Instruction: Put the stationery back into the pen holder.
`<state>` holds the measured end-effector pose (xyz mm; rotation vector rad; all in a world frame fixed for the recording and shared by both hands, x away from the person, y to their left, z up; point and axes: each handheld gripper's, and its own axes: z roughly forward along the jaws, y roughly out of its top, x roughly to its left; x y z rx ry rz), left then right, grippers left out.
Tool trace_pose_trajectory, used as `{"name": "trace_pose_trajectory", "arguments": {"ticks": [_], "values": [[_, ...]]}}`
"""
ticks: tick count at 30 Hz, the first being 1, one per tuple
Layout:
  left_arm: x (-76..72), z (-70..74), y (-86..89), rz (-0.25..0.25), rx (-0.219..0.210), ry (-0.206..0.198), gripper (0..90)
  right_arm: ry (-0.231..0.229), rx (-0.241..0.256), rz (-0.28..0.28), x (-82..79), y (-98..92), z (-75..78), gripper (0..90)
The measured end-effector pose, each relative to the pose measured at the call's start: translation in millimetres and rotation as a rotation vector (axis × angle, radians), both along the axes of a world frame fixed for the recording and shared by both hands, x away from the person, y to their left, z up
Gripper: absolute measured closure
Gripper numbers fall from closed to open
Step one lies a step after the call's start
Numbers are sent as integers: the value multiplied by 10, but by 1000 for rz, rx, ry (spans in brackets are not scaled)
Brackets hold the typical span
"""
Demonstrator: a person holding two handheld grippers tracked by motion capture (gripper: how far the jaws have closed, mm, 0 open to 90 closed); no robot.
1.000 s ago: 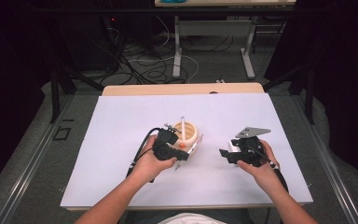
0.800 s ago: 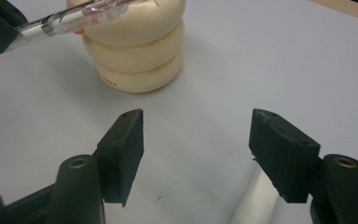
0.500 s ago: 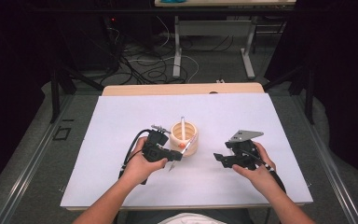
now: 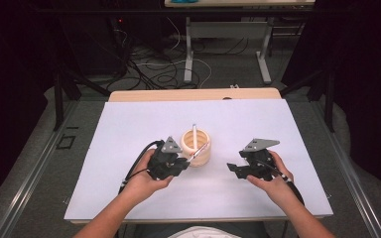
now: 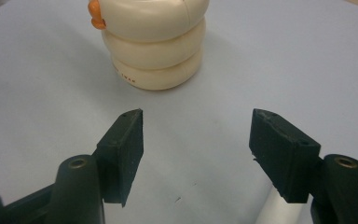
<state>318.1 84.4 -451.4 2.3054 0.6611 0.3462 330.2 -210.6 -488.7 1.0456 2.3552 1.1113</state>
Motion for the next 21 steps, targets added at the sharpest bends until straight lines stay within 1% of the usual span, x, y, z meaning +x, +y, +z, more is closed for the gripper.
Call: {"name": "trace_pose_trajectory", "arguments": {"ticks": [2, 3, 5, 6, 8, 10, 11, 12, 13, 15, 16, 17, 19, 20, 21], "values": [[-60, 12, -19, -32, 52, -63, 798, -3, -1, 8, 5, 4, -4, 346], [-89, 14, -30, -49, 74, -104, 798, 1, -7, 11, 7, 2, -1, 346], [-146, 16, -54, -64, 113, -172, 798, 5, -11, 13, 11, 0, -2, 343], [-165, 18, -56, -76, 133, -211, 798, 2, -9, 11, 14, -1, -4, 342], [-214, 16, -72, -83, 179, -295, 798, -2, -3, 7, 15, -5, -4, 340], [-249, 11, -79, -98, 204, -361, 798, 6, -7, 12, 15, -12, 9, 339], [-268, 7, -83, -106, 220, -401, 798, 16, -7, 5, 6, -13, 16, 338], [-285, 2, -88, -113, 240, -441, 798, -5, -8, 11, 16, -20, 13, 337], [-306, -5, -96, -118, 256, -484, 798, -3, -5, 5, 16, -20, 13, 338], [-344, -26, -115, -136, 273, -544, 798, 7, 3, -1, 20, -21, 12, 338], [-366, -36, -126, -149, 292, -577, 798, 3, 1, 0, 26, -27, 11, 338], [-386, -41, -136, -170, 319, -610, 798, 17, -1, 4, 27, -33, 17, 338], [-429, -63, -161, -197, 361, -674, 798, 27, -4, 1, 26, -40, 25, 338], [-446, -76, -172, -208, 378, -694, 798, 16, -2, 1, 29, -41, 23, 337], [-461, -92, -180, -217, 393, -724, 798, 13, 1, -2, 28, -39, 23, 338]]}}
